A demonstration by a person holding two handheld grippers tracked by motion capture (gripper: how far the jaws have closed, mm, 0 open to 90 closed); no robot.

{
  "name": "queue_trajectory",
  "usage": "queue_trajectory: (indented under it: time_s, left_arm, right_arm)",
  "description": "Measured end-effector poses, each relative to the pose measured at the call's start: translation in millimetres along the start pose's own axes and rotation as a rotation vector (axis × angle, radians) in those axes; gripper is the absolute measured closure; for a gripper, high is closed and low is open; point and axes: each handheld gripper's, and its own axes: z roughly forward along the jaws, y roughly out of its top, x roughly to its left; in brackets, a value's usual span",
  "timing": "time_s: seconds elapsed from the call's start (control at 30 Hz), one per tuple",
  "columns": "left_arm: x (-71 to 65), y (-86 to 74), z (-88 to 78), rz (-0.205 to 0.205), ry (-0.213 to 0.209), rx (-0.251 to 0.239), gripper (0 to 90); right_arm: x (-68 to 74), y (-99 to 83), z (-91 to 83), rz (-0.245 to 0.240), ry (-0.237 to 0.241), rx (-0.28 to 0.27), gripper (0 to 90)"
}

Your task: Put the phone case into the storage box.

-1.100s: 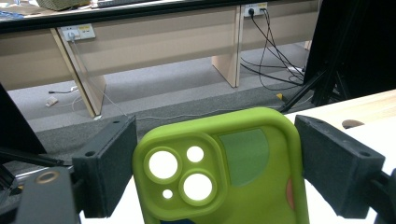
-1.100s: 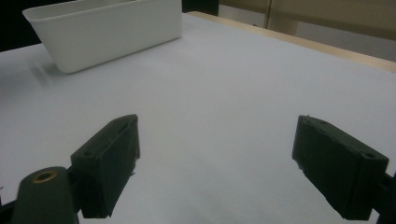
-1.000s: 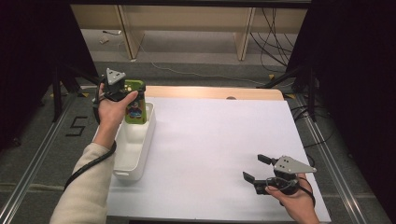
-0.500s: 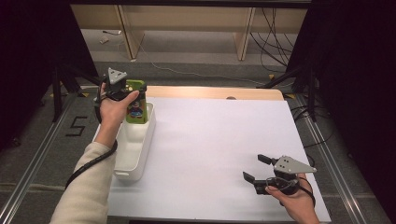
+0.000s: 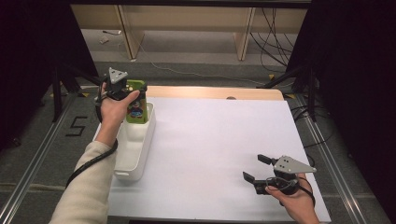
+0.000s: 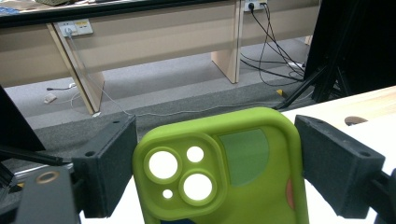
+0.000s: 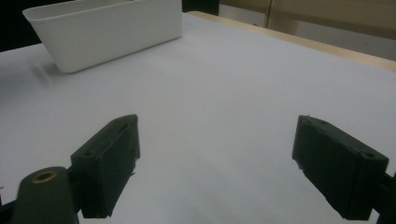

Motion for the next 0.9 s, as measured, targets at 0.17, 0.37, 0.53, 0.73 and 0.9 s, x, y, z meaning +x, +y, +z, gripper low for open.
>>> queue_trajectory:
  time_s: [0.17,0.37,0.53,0.73,0.9]
  left_arm:
    - [0.5,-0.6,1.6,-0.001,0.003,0.005,15.8]
    - [0.2,-2.4,3.1,-0.027,0.008,0.02,15.8]
    - [0.0,-3.9,4.7,-0.048,0.017,0.029,15.8]
    - [0.9,-4.8,7.1,-0.035,0.022,0.034,15.8]
    - [2.0,-5.4,9.6,-0.017,0.017,0.034,15.8]
  right_arm:
    - [0.0,-0.1,-0.1,0.0,0.001,0.0,15.9]
    - [-0.1,-0.1,0.0,0.0,0.001,0.0,15.9]
    - [-0.2,-0.3,0.2,0.001,0.001,-0.001,16.0]
    - [-0.4,-0.4,0.0,0.002,0.0,-0.001,15.9]
    - [-0.4,-0.4,-0.2,0.001,0.0,-0.001,15.9]
